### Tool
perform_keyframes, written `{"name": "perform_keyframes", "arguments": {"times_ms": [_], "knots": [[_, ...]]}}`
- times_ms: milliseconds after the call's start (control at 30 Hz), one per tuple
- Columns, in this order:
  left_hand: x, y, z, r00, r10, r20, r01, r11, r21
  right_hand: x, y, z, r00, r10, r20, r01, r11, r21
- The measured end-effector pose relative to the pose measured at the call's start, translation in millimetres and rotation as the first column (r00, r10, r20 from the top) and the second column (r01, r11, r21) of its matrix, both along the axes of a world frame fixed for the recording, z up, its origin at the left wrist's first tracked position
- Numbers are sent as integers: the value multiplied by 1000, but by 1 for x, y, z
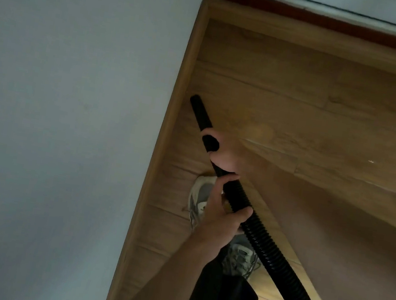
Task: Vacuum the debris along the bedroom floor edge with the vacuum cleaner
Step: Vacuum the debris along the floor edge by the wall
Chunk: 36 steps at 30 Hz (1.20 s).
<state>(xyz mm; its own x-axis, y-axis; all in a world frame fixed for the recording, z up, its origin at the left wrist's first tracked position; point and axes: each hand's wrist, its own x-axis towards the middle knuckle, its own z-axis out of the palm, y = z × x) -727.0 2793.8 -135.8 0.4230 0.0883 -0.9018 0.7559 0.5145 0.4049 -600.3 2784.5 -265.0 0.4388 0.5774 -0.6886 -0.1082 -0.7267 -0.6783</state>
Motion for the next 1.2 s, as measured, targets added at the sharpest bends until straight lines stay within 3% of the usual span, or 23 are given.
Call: {"name": "perform_keyframes", "arguments": {"times_ms": [233, 333, 433, 600, 733, 967, 1200], "knots": [[22, -43, 48, 957, -278, 84, 275, 960, 49, 36, -84, 107, 985, -167, 38, 168, 986, -11], [38, -62, 75, 890, -429, 154, 421, 903, 83, 50, -132, 158, 957, -291, 24, 290, 956, 40], [52, -82, 101, 797, -546, 257, 543, 835, 89, 56, -179, 201, 870, -492, 24, 492, 870, 30], [76, -125, 140, 585, -718, 377, 687, 686, 241, 55, -255, 254, 656, -755, 15, 751, 654, 90], [92, -164, 164, 389, -837, 385, 720, 537, 439, 54, -307, 286, 506, -862, 43, 844, 504, 185], [93, -247, 205, -23, -972, 232, 637, 164, 753, 25, -403, 346, 292, -952, 95, 894, 307, 326], [88, -348, 224, -270, -925, 268, 648, 31, 761, -24, -513, 391, 98, -976, 194, 903, 170, 396]]}}
